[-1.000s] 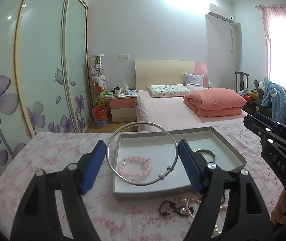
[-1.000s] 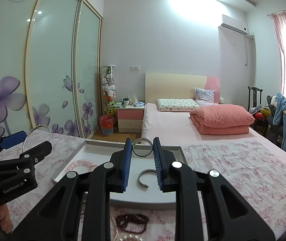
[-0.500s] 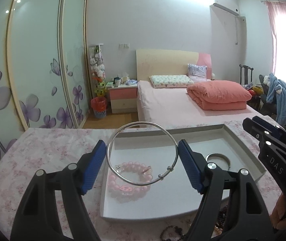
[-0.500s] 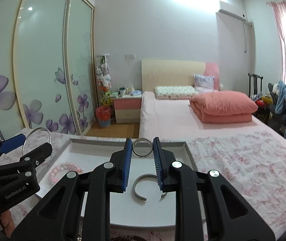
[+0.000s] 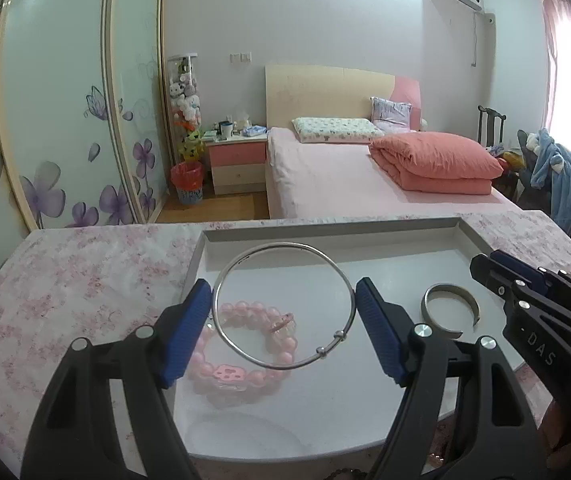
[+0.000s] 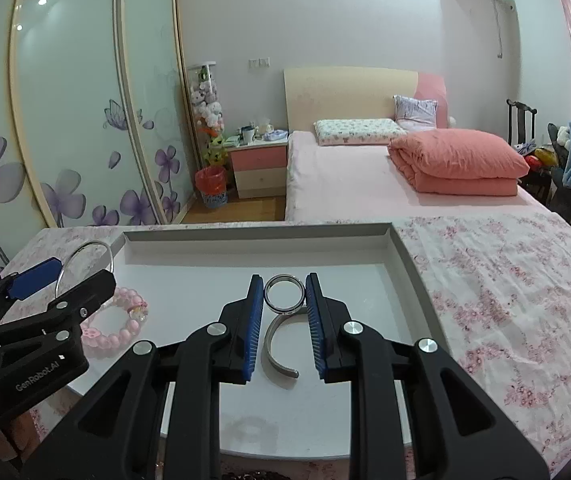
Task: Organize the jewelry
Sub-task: 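Carry ring and bangle into the tray, releasing ring by the cuff and bangle onto the pink bracelet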
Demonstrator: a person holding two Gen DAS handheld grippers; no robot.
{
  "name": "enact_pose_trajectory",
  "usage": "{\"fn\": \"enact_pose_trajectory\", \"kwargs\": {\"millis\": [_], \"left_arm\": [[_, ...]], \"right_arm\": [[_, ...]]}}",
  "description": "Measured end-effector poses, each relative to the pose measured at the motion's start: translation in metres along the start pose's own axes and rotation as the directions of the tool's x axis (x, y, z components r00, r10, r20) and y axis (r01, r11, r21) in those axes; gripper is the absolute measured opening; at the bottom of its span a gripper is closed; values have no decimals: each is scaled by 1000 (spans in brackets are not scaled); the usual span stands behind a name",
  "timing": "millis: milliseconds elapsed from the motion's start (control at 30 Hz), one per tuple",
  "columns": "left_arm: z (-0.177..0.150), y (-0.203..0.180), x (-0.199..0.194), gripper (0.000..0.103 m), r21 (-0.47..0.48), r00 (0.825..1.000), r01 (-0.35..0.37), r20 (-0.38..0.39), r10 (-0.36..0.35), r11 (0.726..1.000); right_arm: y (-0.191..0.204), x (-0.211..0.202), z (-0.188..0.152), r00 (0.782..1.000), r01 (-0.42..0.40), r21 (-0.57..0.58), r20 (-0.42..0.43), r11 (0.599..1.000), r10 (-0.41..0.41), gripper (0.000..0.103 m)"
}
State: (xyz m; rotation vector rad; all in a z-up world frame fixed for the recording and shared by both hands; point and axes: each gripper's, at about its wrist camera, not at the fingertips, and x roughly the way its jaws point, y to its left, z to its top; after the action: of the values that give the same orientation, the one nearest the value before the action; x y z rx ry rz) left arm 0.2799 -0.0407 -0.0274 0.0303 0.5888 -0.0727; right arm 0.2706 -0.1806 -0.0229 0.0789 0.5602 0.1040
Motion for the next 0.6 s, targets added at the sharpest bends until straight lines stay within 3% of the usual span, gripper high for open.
{"fn": "enact_pose_trajectory", "kwargs": {"millis": [267,333,400,600], "left_arm": [[-3,-2,14,73,-11,998,18,-52,-19,1000],[-4,0,16,73,-14,998,21,-61,-21,1000],[-3,2,13,73,-15,999,17,-51,-17,1000],[7,17,-3,73,-45,1000,-6,-7,5,999]], "right_arm": [[2,8,1,999,-15,25,-49,1000,17,24],[1,9,1,998,-19,28,-59,999,20,33],[0,9,2,998,-20,36,-58,999,22,40],[-6,0,3,999,-13,51,-40,999,16,41]]}}
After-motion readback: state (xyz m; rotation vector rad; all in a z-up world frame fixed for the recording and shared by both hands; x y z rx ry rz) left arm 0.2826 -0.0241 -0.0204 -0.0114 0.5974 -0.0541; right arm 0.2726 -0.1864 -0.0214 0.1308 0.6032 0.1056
